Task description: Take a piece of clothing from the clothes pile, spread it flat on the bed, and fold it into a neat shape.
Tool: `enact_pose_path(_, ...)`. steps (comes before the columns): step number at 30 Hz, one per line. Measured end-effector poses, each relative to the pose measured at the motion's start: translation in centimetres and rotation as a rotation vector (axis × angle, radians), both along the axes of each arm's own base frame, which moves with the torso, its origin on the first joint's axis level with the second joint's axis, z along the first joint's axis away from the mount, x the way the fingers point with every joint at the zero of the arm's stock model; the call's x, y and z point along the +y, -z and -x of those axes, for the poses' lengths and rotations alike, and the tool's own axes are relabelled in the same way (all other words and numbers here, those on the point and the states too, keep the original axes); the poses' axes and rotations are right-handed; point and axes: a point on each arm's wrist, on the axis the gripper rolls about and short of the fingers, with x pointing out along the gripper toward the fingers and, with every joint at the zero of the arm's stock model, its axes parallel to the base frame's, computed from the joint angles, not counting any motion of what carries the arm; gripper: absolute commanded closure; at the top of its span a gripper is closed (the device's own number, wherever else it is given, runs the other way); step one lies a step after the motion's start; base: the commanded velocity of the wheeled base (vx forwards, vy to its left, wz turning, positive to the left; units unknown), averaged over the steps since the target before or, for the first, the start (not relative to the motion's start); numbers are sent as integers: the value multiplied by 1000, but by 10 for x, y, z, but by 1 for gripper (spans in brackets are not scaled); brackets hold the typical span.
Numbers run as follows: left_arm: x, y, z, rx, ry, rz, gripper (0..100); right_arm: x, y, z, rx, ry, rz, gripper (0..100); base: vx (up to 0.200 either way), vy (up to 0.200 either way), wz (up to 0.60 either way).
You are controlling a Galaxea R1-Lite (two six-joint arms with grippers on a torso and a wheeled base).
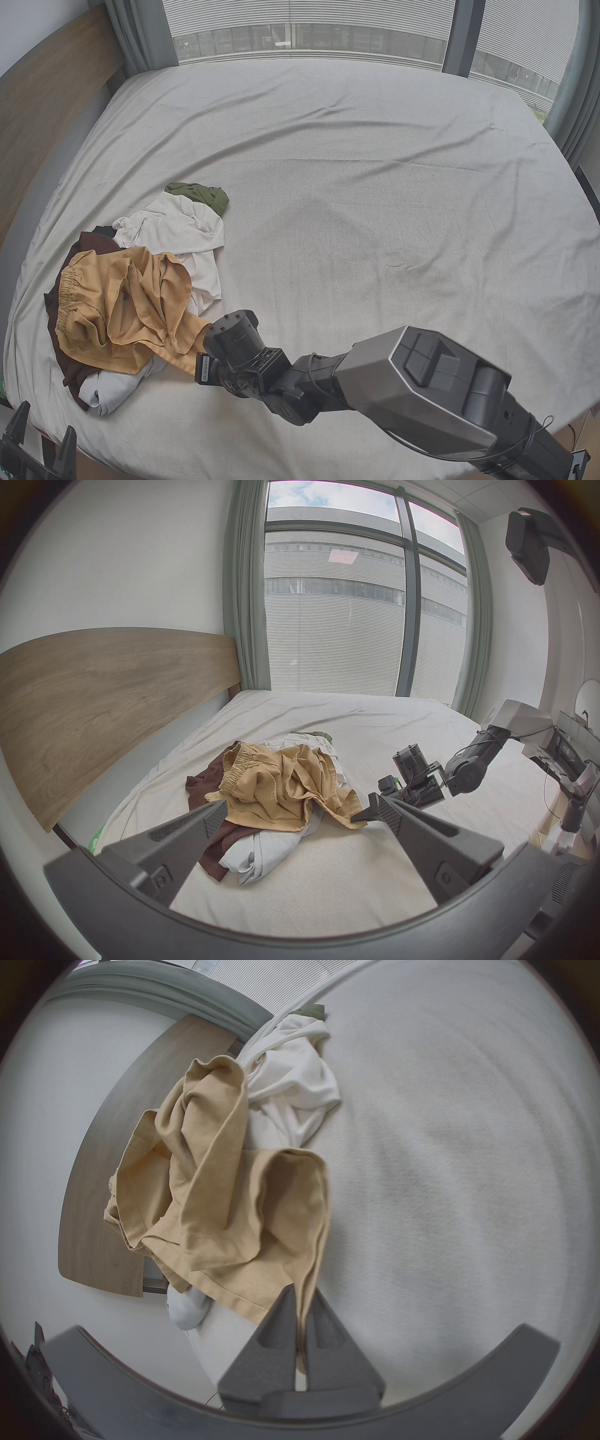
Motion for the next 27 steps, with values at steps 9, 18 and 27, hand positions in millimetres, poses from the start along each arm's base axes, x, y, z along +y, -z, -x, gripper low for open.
enact_pose_path(9, 0, 0, 0, 0, -1, 0, 0, -37, -8, -4, 32, 67, 63, 100, 0, 0, 0)
enact_pose_path(18, 0, 0, 0, 0, -1, -1, 0, -68, -23, -3, 55, 109, 93, 100, 0, 0, 0)
enact_pose_path(27, 0, 0, 0, 0, -1, -1, 0, -94, -42, 4, 67, 133, 109, 100, 0, 0, 0)
